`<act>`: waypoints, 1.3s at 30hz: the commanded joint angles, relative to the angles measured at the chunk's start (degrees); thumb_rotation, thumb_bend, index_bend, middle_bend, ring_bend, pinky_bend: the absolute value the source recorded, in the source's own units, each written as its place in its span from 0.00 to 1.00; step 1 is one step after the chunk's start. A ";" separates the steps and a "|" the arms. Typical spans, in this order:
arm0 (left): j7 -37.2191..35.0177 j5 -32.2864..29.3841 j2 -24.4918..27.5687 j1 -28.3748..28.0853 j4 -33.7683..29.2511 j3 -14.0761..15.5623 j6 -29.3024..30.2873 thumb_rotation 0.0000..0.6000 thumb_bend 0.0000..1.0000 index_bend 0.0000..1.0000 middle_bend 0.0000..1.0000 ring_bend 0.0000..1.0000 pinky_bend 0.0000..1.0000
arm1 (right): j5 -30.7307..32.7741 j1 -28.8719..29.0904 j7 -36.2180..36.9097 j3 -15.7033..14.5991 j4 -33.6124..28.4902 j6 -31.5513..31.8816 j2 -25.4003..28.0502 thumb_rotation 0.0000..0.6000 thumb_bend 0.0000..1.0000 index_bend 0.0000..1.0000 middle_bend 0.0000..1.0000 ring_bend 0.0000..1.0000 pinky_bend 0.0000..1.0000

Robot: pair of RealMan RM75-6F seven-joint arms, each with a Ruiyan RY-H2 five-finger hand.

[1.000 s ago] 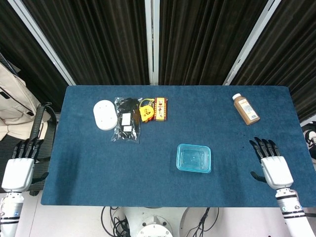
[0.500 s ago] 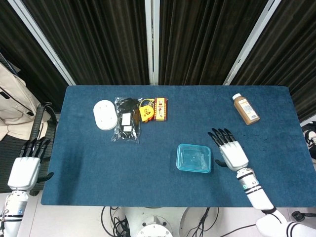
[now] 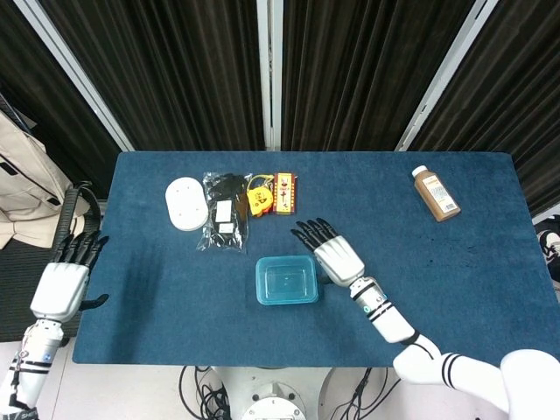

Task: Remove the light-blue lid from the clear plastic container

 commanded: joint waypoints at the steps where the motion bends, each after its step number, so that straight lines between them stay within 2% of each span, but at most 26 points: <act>1: -0.04 0.44 -0.02 -3.30 -0.65 -1.15 -3.54 1.00 0.00 0.07 0.03 0.00 0.00 | -0.06 1.02 -1.30 -0.30 -0.67 -0.55 -0.90 1.00 0.03 0.00 0.00 0.00 0.00; 6: 1.01 0.29 -1.18 -7.77 -1.47 -2.21 -8.62 1.00 0.00 0.07 0.03 0.00 0.00 | -0.58 0.74 -2.60 -1.71 -3.44 0.91 -0.22 1.00 0.03 0.00 0.00 0.00 0.00; 10: 0.98 0.02 -3.13 -11.16 -3.05 -2.43 -12.88 1.00 0.00 0.07 0.03 0.00 0.00 | -1.48 -1.62 -3.29 -3.18 -6.78 4.94 2.91 1.00 0.03 0.00 0.00 0.00 0.00; 15: 0.81 0.60 -7.16 -16.29 -4.76 -2.40 -18.83 1.00 0.00 0.07 0.03 0.00 0.00 | -2.49 -7.24 -4.55 -4.60 -13.22 13.38 12.45 1.00 0.03 0.00 0.00 0.00 0.00; 19: 5.21 -0.85 -11.33 -20.78 -5.79 -2.25 -24.56 1.00 0.00 0.06 0.03 0.00 0.00 | -1.90 -12.64 -5.76 -4.26 -19.08 21.17 21.13 1.00 0.03 0.00 0.00 0.00 0.00; 22: 11.89 -4.98 -14.23 -23.37 -7.41 -3.06 -27.15 1.00 0.00 0.04 0.00 0.00 0.00 | -1.13 -15.80 -5.27 -4.48 -22.57 24.48 26.31 1.00 0.03 0.00 0.00 0.00 0.00; 26: 18.56 -11.06 -18.85 -25.89 -8.09 -5.27 -26.59 1.00 0.00 0.03 0.00 0.00 0.00 | -1.21 -18.60 -4.80 -5.54 -24.03 26.80 29.82 1.00 0.03 0.00 0.00 0.00 0.00; 30: 24.23 -18.69 -22.64 -29.26 -8.18 -7.07 -26.88 1.00 0.00 0.03 0.00 0.00 0.00 | -1.57 -19.89 -3.15 -6.37 -23.12 27.35 30.39 1.00 0.03 0.00 0.00 0.00 0.00; 33: 29.53 -23.90 -25.13 -31.99 -7.41 -7.34 -26.23 1.00 0.00 0.02 0.00 0.00 0.00 | -1.93 -20.24 -1.39 -6.66 -21.83 27.28 30.04 1.00 0.03 0.00 0.00 0.00 0.00; 39: 34.28 -34.76 -26.77 -35.60 -9.11 -7.47 -24.39 1.00 0.00 0.02 0.00 0.00 0.00 | -2.70 -20.63 1.53 -6.82 -19.65 27.38 29.31 1.00 0.03 0.00 0.00 0.00 0.00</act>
